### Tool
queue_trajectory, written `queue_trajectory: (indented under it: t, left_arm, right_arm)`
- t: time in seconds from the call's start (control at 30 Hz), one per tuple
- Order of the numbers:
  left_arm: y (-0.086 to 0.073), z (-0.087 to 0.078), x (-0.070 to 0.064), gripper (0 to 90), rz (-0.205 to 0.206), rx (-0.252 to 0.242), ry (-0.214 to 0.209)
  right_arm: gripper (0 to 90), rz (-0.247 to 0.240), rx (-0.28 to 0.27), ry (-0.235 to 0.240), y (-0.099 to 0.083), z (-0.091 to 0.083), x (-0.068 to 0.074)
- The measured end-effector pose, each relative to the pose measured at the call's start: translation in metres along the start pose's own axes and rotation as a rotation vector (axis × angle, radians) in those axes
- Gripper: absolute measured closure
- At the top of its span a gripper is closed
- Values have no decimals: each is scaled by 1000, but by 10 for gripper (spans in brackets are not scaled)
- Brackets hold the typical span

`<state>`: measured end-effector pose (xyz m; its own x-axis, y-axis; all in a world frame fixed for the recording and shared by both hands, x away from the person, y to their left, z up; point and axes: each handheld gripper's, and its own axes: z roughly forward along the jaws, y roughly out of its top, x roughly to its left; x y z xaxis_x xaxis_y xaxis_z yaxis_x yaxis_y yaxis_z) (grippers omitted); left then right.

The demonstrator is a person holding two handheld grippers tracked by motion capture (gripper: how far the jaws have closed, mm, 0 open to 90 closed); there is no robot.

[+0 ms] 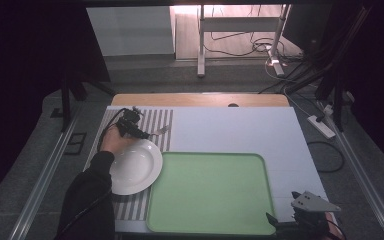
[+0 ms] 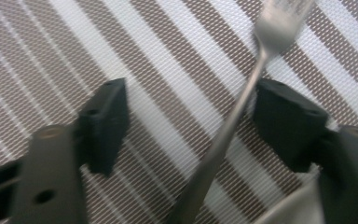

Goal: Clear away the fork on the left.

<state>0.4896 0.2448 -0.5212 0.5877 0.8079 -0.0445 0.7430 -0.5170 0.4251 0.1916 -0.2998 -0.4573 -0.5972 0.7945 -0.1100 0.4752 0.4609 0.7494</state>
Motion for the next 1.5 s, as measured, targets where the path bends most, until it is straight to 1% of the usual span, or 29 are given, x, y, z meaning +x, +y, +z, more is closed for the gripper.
queue_trajectory:
  t: [0.07,0.1,0.2,0.23,0.27,0.33,0.37,0.47,0.5,0.53,0.63,0.8,1.03,1.1,1.23,1.43,1.5]
  left_arm:
    - [-4,-2,4,474,-7,-16,-6]
    - [-6,-3,5,515,-10,-21,-1]
    - [-8,-5,6,656,-3,-31,-2]
    - [-9,-5,6,801,1,-30,2]
    - [-9,-5,6,817,7,-30,-8]
    - [-9,-6,6,824,9,-29,-11]
    - [-9,-6,6,847,15,-26,-15]
    - [-10,-7,9,848,16,-19,-23]
    - [-11,-12,12,848,14,-14,-18]
    - [-11,-12,12,848,14,-14,-18]
    - [-15,-21,19,848,-2,-26,-22]
    - [-25,-36,28,848,-13,-32,-40]
    - [-36,-52,36,848,-31,-46,-40]
    - [-37,-55,36,848,-32,-46,-47]
    - [-38,-62,31,848,-32,-45,-66]
    - [-41,-74,19,847,-42,-60,-92]
    - [-43,-76,14,847,-38,-54,-97]
  right_arm:
    - [0,-1,1,1,0,0,0]
    - [0,-1,1,1,0,0,0]
    - [0,-1,0,2,0,1,0]
    - [0,-4,1,2,0,0,0]
    - [0,-4,1,2,0,0,0]
    - [0,-5,1,2,0,0,0]
    - [0,-5,1,2,0,0,0]
    - [0,-7,-1,2,0,0,1]
    - [0,-7,0,2,0,0,1]
    - [0,-7,0,2,0,0,1]
    - [0,-6,-1,2,0,0,1]
    - [0,-10,-1,0,0,0,1]
    - [0,-13,4,-1,0,0,1]
    - [0,-12,2,-1,0,0,1]
    - [0,-12,1,0,0,0,1]
    - [0,-13,-1,-1,0,0,1]
    - [0,-14,0,-1,0,0,2]
